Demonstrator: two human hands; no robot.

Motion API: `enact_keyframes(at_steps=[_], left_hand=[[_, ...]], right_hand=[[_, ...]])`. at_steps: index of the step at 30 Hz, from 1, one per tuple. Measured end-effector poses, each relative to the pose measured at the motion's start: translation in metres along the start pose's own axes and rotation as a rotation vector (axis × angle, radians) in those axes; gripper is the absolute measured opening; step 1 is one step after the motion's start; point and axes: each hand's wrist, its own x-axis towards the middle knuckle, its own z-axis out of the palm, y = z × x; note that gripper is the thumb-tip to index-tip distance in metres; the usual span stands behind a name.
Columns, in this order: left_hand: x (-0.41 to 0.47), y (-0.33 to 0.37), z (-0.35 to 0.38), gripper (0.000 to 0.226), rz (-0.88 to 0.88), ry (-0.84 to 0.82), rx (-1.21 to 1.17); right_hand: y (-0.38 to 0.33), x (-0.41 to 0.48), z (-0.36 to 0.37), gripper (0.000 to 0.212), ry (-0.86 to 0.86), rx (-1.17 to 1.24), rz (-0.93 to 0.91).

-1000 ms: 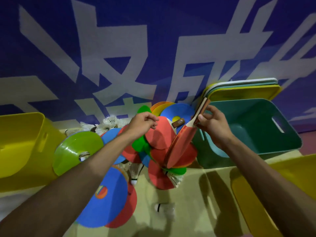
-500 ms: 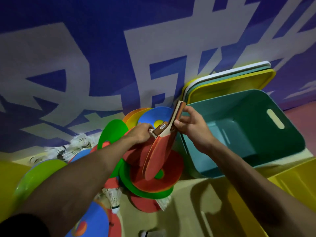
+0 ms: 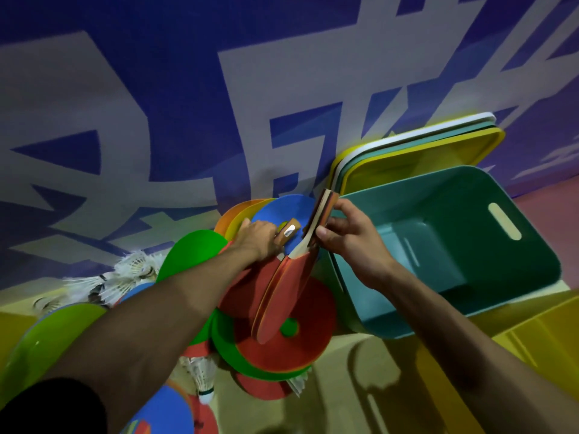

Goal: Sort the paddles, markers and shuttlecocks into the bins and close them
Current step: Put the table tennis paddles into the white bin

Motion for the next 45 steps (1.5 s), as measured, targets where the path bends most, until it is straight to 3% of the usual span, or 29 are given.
enact_keyframes(at_steps=[6,13,17,21,26,29,33,41,45], left_hand=[[-0.049,-0.015,-0.048,0.023,-0.136,0.177,-0.29],[-0.109,-0.029,-0.076,0.031,-0.315,0.281,-0.436],[-0.145,-0.031,-0.093,0.039,-0.396,0.434,-0.564],[-0.183,-0.04,-0.102,0.052,-0.422,0.56,-0.604],[-0.23,-0.072,-0.101,0.051,-0.452,0.668,-0.691],[-0.26,-0.087,-0.101,0.046,-0.536,0.714,-0.793],[-0.298,-0.109,-0.105,0.056,-0.658,0.749,-0.95],[-0.406,-0.162,-0.101,0.042,-0.582,0.832,-1.205],[-0.475,-0.193,-0.083,0.023,-0.497,0.898,-1.412]], right_hand=[[0.002,-0.003,0.011,0.036,-0.006,0.025,-0.013],[-0.013,-0.022,0.035,0.038,0.04,-0.015,-0.038],[-0.018,-0.037,0.048,0.033,0.052,-0.022,-0.077],[-0.016,-0.05,0.068,0.026,0.01,-0.006,-0.141],[-0.009,-0.058,0.104,0.024,-0.018,-0.019,-0.195],[-0.003,-0.063,0.129,0.025,-0.054,-0.072,-0.208],[-0.002,-0.077,0.162,0.024,-0.066,-0.148,-0.245],[-0.008,-0.127,0.26,0.025,-0.127,-0.253,-0.354],[-0.004,-0.158,0.315,0.033,-0.149,-0.346,-0.444]])
